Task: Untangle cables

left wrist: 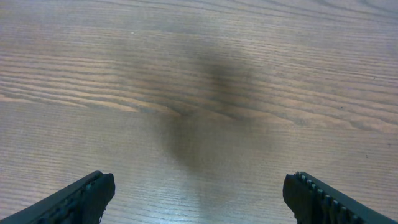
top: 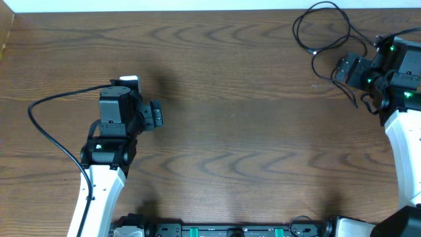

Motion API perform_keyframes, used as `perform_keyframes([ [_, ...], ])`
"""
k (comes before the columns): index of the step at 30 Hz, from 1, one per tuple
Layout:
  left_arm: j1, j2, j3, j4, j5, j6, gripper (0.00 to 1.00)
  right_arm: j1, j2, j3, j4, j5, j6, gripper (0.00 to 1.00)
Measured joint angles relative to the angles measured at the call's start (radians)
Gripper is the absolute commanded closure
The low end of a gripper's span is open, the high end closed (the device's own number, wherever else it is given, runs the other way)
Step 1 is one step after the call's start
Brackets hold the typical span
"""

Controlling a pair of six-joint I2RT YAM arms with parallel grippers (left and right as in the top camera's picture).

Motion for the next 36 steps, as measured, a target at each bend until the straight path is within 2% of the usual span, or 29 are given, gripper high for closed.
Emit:
perform_keyframes([
  [29,0.000,-0.002,-0.002,-0.013,0.001,0.000,0.08,0.000,0.000,0.000,-0.030,0.000,0.000,0.01],
  [36,0.000,-0.051,-0.086,-0.005,0.001,0.000,0.08,0.000,0.000,0.000,-0.030,0.000,0.000,0.01],
])
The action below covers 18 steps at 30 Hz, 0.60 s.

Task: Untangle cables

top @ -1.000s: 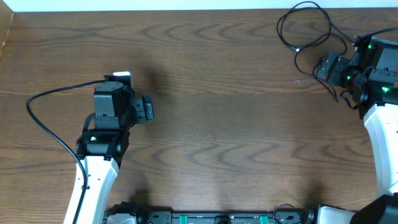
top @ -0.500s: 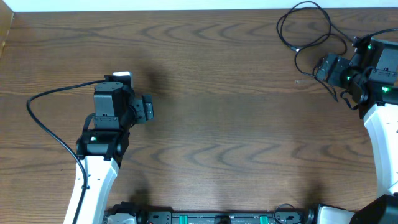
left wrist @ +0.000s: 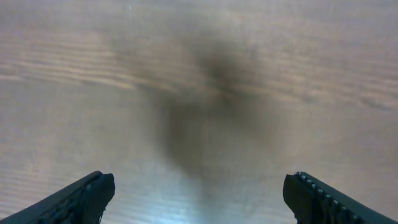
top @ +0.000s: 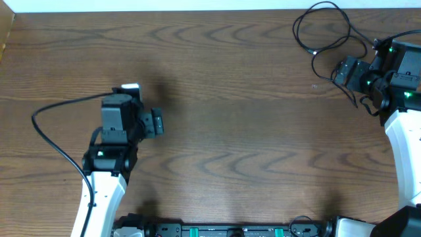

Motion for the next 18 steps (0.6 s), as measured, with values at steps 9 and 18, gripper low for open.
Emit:
perform_keyframes([
  [9,0.000,-0.148,-0.219,0.240,0.000,-0.047,0.08,0.000,0.000,0.000,0.000,0.000,0.000,0.01],
  [18,0.000,-0.340,-0.524,0.602,0.001,-0.135,0.08,0.000,0.000,0.000,0.000,0.000,0.000,0.01],
])
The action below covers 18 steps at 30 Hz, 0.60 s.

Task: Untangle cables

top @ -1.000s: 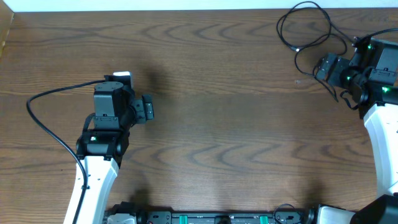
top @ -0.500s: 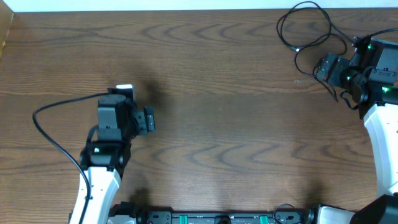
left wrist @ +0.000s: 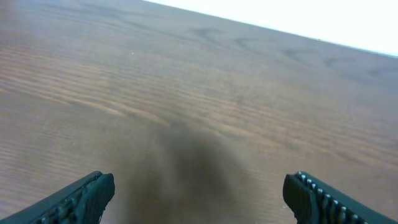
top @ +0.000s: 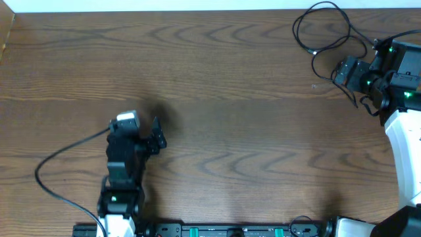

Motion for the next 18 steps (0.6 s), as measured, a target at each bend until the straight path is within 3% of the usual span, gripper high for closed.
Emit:
perform_keyframes([
  [7,0.000,-0.163,-0.190,0.175,0.003,-0.027,0.08,0.000,0.000,0.000,0.000,0.001,0.000,0.01],
  [13,0.000,-0.300,-0.205,0.103,0.003,-0.034,0.08,0.000,0.000,0.000,0.000,0.000,0.000,0.01],
  [18,0.000,-0.414,-0.205,-0.068,0.005,-0.037,0.08,0.000,0.000,0.000,0.000,0.001,0.000,0.01],
])
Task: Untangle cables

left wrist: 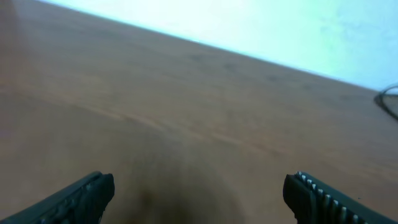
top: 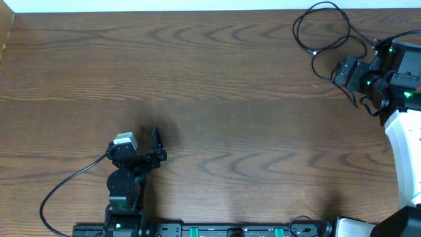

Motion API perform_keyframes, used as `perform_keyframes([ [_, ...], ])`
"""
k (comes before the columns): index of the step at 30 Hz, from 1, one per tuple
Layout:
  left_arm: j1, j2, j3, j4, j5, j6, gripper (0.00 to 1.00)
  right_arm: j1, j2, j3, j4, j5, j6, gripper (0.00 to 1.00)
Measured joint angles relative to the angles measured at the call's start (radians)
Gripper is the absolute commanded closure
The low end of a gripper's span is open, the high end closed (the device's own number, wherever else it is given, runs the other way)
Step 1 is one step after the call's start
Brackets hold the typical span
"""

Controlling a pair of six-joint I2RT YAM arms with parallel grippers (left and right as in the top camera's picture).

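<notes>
A tangle of thin black cable (top: 327, 31) lies in loops at the table's far right corner; a bit of it shows at the right edge of the left wrist view as the cable (left wrist: 390, 98). My right gripper (top: 337, 70) sits at the lower edge of those loops, and its jaws are too small to read. My left gripper (top: 158, 146) is drawn back near the front edge, far from the tangle. In the wrist view the left gripper (left wrist: 199, 199) is open with only bare wood between its fingers (left wrist: 87, 196).
The brown wooden table (top: 223, 118) fills the view, with a white wall beyond its far edge (left wrist: 261, 31). The left arm's own black lead (top: 62, 187) curves at the front left. The arm bases and rail (top: 223, 230) line the front edge.
My left arm has drawn further back toward its base, and its wrist camera now tilts up to take in the far wall. The right arm and the cable have not moved.
My left gripper stood open over bare wood at mid-left, looking straight down. It then sat slightly nearer the front, then well back with the camera tilting up, and now folded close to its base. The right gripper stayed by the cable tangle throughout.
</notes>
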Motion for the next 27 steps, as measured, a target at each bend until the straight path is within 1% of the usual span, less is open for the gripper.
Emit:
perform_keyframes([
  [3,0.000,-0.069,0.000,-0.115,0.003,-0.002,0.08,0.000,0.000,0.000,0.000,0.000,0.000,0.01],
  [4,0.000,-0.089,0.003,-0.128,0.007,-0.004,0.08,0.000,0.000,0.000,-0.002,0.000,0.000,0.01],
  [13,0.000,-0.273,0.010,-0.140,0.020,-0.007,0.08,0.000,0.000,0.000,-0.001,0.001,0.000,0.01],
  [27,0.000,-0.281,0.010,-0.143,0.020,-0.007,0.08,0.000,0.000,0.000,-0.001,0.001,0.000,0.01],
])
